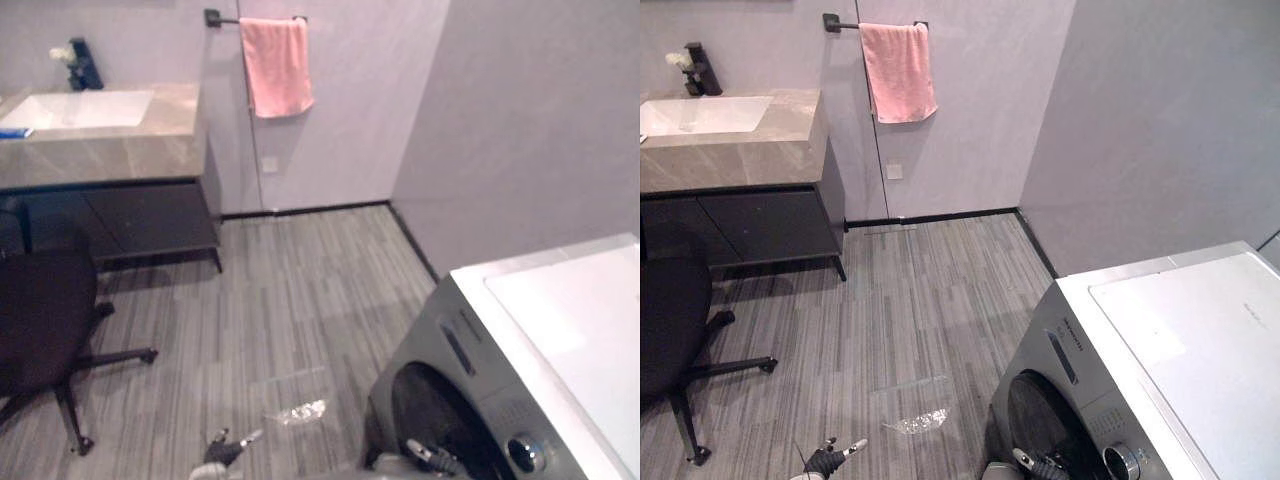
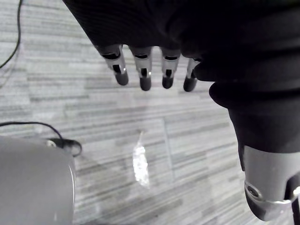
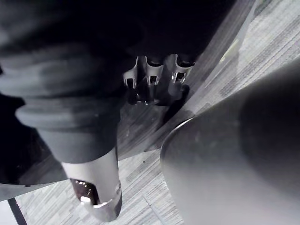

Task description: Pick up the laundry basket with both hands and put the clothes into the washing machine.

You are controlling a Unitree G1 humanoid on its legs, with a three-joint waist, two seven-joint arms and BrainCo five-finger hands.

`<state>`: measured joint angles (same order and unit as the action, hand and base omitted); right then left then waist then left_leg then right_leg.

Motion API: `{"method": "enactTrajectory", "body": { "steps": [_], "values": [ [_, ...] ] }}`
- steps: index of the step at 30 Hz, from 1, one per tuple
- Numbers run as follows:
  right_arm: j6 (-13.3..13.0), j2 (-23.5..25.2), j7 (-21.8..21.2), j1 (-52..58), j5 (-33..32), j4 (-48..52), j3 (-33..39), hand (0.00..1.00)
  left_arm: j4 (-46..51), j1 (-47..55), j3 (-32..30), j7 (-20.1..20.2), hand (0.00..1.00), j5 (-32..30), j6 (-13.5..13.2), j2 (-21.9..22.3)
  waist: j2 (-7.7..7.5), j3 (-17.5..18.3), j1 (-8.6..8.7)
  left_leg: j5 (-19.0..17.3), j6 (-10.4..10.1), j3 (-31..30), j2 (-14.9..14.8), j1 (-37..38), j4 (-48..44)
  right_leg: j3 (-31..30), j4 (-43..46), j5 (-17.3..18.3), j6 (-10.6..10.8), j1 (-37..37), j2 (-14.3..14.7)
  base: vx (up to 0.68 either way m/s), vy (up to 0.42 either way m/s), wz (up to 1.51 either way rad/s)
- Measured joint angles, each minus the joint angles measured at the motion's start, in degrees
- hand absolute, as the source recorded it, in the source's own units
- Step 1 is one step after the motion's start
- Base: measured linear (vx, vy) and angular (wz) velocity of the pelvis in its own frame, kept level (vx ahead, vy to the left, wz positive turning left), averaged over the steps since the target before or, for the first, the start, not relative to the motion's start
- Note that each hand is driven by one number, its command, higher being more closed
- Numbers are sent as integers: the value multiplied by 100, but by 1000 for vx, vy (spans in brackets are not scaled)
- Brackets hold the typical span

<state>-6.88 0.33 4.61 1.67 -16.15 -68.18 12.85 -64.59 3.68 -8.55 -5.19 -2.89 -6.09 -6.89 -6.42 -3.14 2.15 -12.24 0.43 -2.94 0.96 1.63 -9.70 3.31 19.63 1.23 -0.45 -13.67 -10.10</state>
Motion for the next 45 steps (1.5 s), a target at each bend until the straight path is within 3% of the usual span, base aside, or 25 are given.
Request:
{"method": "enactTrajectory", "body": {
  "steps": [2, 5, 6, 9, 12, 13, 14, 15, 16, 17, 18, 19, 20, 21, 22, 23, 24, 26, 27, 31, 35, 37, 45],
  "values": [
    [66, 2, -115, -2, 57, -1, 6, 0, -9, -30, -41, 2, 0, -4, 12, -9, -6, 2, 5, 66, -101, -31, -56, 0, 154, -25, -312, -14, 27, 86, 31, 57, -20, 4],
    [117, -37, -241, -14, 116, -13, 53, 0, -38, -71, -34, 3, 0, -8, 15, -15, 25, -15, 34, 244, -252, -101, -102, -1, 517, 14, -1059, -331, 520, 284, 109, 107, -21, 1],
    [122, -38, -252, -24, 114, -11, 76, 0, -57, -81, -30, 7, 0, -19, 15, -16, 44, -27, 50, 263, -268, -127, -104, 5, 568, 38, -1103, -348, 547, 295, 131, 130, -21, 11],
    [237, -48, -278, -86, 129, -20, 218, 0, -76, -75, -54, 7, 0, -72, 20, -22, 152, -92, 143, 261, -262, -177, -142, 225, 770, 63, -915, -89, 547, 341, 157, 172, 14, 6],
    [313, -91, -431, -131, 228, -27, 197, 0, -68, -18, -61, 5, 0, -129, 42, -26, 222, -62, 198, 192, -220, -154, -215, 342, 778, -218, -627, 317, 384, 257, 276, 215, 28, 2],
    [352, -136, -576, -138, 234, -27, 123, 0, -63, -10, -69, 5, 0, -125, 48, -17, 253, -37, 197, 39, -297, -110, -270, 277, 605, -288, -464, 509, 320, 148, 353, 236, 9, -7],
    [395, -199, -706, -159, 253, -26, -34, 0, -56, 49, -110, 5, 0, -124, 52, -13, 298, -7, 191, -92, -389, -25, -326, 137, 303, -345, -410, 601, 200, 143, 449, 233, 4, -8],
    [433, -225, -760, -205, 360, -61, -172, 0, 7, 26, -109, 11, 0, -125, 57, -16, 294, -5, 187, -225, -553, 197, -325, -321, -631, -369, -509, 609, 189, 224, 444, 215, -15, -1],
    [467, -260, -828, -229, 401, -76, -179, 0, 116, 19, -111, 11, 0, -124, 60, 17, 269, 3, 174, -240, -575, 405, -357, -685, -1507, -350, -610, 568, 192, 377, 427, 221, -29, 6],
    [521, -321, -937, -232, 429, -37, -181, 0, 193, 21, -123, 12, 0, -114, 55, 68, 371, -62, 152, -188, -580, 656, -474, -924, -2347, -320, -635, 566, 189, 593, 446, 288, -20, 5],
    [591, -392, -1035, -235, 455, -4, -196, 0, 226, -8, -247, 15, 0, -97, 48, 172, 497, -168, 37, 298, -597, 921, -575, -1259, -3602, -286, -689, 597, 238, 1052, 375, 243, 29, -1],
    [555, -392, -986, -218, 452, 9, -191, 0, 234, -21, -262, 8, 0, -61, 9, 213, 431, -213, -7, 235, -523, 958, -629, -1382, -3984, -303, -705, 607, 254, 1187, 290, 234, 122, 3],
    [439, -349, -761, -213, 446, 29, -162, 0, 281, -16, -282, 12, 0, -20, -58, 254, 507, -252, -36, -214, -347, 1064, -700, -1575, -4188, -316, -725, 609, 256, 1446, 202, 172, 147, 8],
    [373, -345, -613, -212, 446, 27, -135, 0, 308, -9, -287, 9, 0, -2, -74, 265, 530, -258, -20, -348, -368, 1117, -748, -1699, -4090, -316, -702, 609, 257, 1503, 175, 217, 250, 12],
    [253, -324, -348, -215, 438, 32, 24, 0, 361, 13, -291, 3, 0, -1, -100, 257, 588, -264, -24, -360, -367, 1190, -905, -1902, -3406, -314, -545, 660, 339, 1506, 161, 127, 172, 2],
    [209, -367, -251, -213, 432, 53, 73, 0, 358, 37, -284, -7, 0, -4, -103, 260, 685, -252, -37, 15, -341, 1190, -1038, -1901, -2668, -309, -375, 766, 494, 1437, 217, 147, 289, -17],
    [106, -283, -27, -202, 369, 221, 59, 0, 333, 67, -356, -23, 0, 2, -82, 214, 672, -275, -98, -221, -131, 1285, -938, -1747, -2218, -345, -62, 1135, 743, 1216, 146, 92, 191, -20],
    [11, -139, 75, -240, 302, 187, 70, 0, 314, 56, -324, -26, 0, -9, -62, 13, 407, -280, -120, -64, -106, 1398, -714, -1605, -1822, -371, -154, 1153, 689, 1151, 11, 130, 180, -18],
    [-68, -140, 110, -232, 260, 176, 87, 0, 170, 79, -302, -28, 0, -10, -39, -31, 372, -261, -108, 102, -82, 1429, -570, -1410, -1458, -341, -256, 1105, 611, 1185, 29, 100, 98, -9],
    [-163, -215, 175, -134, 208, 150, 88, 0, -51, 227, -98, -33, 0, -37, -40, -61, 408, -216, 29, 784, -36, 1461, -211, -714, -110, -357, -467, 886, 543, 1299, -36, 35, 29, 8],
    [-126, -329, 167, -76, 104, -111, 125, 0, -82, 254, -29, 6, 0, -145, -38, -45, 546, -159, 50, 1666, -134, 1441, -92, -394, 1322, -285, -1028, 762, 691, 1236, 14, -56, -74, -1],
    [10, -276, 45, -131, 44, -125, 286, 0, -130, 275, -28, 14, 0, -208, -36, -32, 595, -165, 167, 1820, -175, 1365, -175, -323, 1523, -215, -1071, 741, 721, 1251, 119, -77, -119, 5],
    [81, -299, 68, -129, 113, -129, 304, 0, -134, 298, 218, 16, 0, -248, -35, -119, 515, -122, 169, 1792, -206, 1441, -169, -290, 1561, -316, -1185, 704, 682, 1288, 120, -38, 2, -5]
  ]
}}
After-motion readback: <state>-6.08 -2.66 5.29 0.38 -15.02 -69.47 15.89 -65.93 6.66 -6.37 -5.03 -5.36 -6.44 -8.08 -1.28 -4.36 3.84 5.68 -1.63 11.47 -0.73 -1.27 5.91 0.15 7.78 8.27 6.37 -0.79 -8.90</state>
